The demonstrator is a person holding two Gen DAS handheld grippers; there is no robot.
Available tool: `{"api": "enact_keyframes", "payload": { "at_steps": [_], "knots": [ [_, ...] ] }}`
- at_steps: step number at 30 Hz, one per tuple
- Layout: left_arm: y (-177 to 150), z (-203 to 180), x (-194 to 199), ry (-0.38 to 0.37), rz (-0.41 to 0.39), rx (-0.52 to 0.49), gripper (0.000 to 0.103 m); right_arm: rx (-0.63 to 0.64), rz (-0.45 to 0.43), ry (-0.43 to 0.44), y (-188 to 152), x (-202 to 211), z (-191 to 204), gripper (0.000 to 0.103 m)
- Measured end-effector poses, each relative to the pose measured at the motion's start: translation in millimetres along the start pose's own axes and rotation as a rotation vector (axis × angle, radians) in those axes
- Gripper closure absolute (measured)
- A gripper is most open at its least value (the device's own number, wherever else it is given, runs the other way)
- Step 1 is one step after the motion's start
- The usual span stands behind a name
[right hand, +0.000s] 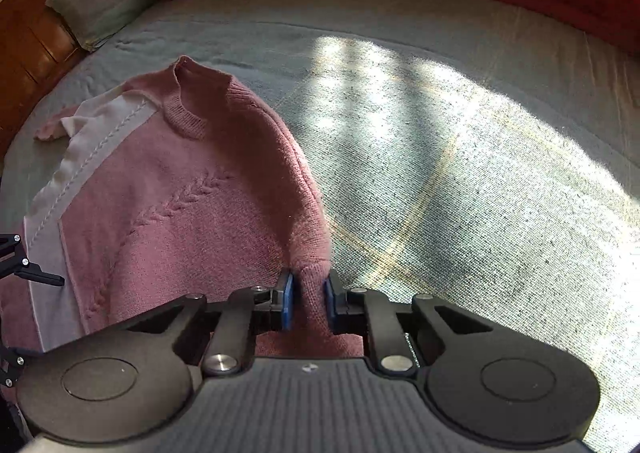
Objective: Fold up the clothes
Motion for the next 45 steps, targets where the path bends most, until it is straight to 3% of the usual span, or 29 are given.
{"api": "enact_keyframes", "payload": {
  "at_steps": [6,13,16,19,26,30,35,40,45],
  "knots": [
    [-1.5,-2.0,3.1,-0.002,-0.005,0.002,0.028,0.130,-0.021,-0.185,16.0,6.9,14.6,0.090],
    [-3.2,3.6,7.3,-0.003,-0.011,0.017,0.028,0.199,-0.002,-0.339,22.6,-12.8,8.7,0.090],
    [-4.4,5.5,7.4,0.002,-0.008,0.024,0.028,0.180,0.006,-0.355,18.7,-22.0,6.7,0.087],
    [-5.3,5.8,8.8,0.006,-0.008,0.024,0.028,0.130,-0.022,-0.360,18.9,-15.4,2.4,0.077],
    [-8.2,2.2,20.5,0.027,-0.017,0.030,0.027,0.061,-0.052,-0.354,2.4,42.7,-4.2,0.074],
    [-9.5,-2.9,25.6,0.022,-0.016,0.030,0.027,-0.009,-0.032,-0.403,-26.2,72.5,-28.1,0.068],
    [-10.6,-15.7,27.3,0.019,-0.003,0.006,0.027,-0.175,-0.001,-0.465,-99.5,108.6,-75.0,0.064],
    [-7.3,-30.7,23.2,0.018,0.010,-0.019,0.027,-0.306,0.015,-0.438,-160.8,119.2,-102.6,0.059],
    [-2.2,-46.3,18.8,0.016,0.026,-0.050,0.027,-0.313,-0.017,-0.401,-185.7,116.4,-106.7,0.054]
  ]
}}
Point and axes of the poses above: each gripper's, at about its wrist camera, not at the fingertips, and x roughly against the way its jaws point, z to its left, y to its top, the point moved 6 cm from there along -x, roughly the way its jaws point, and after that the axes turned 1 degree about -x, right-handed, at the moved point
